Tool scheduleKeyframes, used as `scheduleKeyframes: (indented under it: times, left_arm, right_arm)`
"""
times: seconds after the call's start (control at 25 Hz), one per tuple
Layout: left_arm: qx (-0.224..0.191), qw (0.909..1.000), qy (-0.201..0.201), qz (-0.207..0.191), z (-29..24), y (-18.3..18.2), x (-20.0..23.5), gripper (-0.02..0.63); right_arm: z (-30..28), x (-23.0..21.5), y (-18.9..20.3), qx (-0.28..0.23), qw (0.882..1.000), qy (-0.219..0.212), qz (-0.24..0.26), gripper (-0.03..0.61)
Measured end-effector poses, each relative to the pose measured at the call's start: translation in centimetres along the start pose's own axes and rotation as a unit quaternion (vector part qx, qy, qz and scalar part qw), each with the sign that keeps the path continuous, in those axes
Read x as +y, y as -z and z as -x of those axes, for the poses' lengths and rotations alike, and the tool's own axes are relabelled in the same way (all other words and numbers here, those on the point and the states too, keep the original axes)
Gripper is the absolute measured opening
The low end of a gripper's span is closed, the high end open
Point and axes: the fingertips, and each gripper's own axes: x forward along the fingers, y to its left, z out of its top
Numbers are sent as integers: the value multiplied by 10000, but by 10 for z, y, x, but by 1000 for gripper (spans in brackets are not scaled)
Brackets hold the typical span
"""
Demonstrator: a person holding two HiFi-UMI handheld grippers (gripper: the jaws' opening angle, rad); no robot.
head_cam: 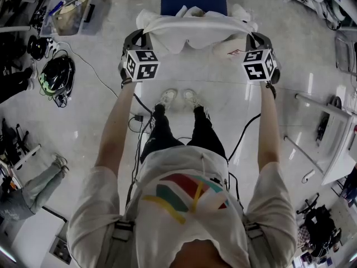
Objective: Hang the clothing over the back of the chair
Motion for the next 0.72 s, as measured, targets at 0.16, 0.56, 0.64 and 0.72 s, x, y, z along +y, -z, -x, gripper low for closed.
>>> scheduleKeyframes:
  times: [0.16,0.56,0.64,0.72]
  left_arm:
    - [26,9993,-11,363,0,-2,0,18]
    - [74,9972,146,726,8,7,-13,110]
    - [66,9971,162,745,9,8,-15,112]
    - [35,9970,172,759,11,6,-17,112]
  right_arm:
    - [-2,5,3,-17,9999,0,-140,9]
    - [3,25,2,-104,9971,-245,-714,92]
    - [5,31,3,-102,9968,-275,-746,94]
    - [6,36,5,-71,9970,-299,-708,100]
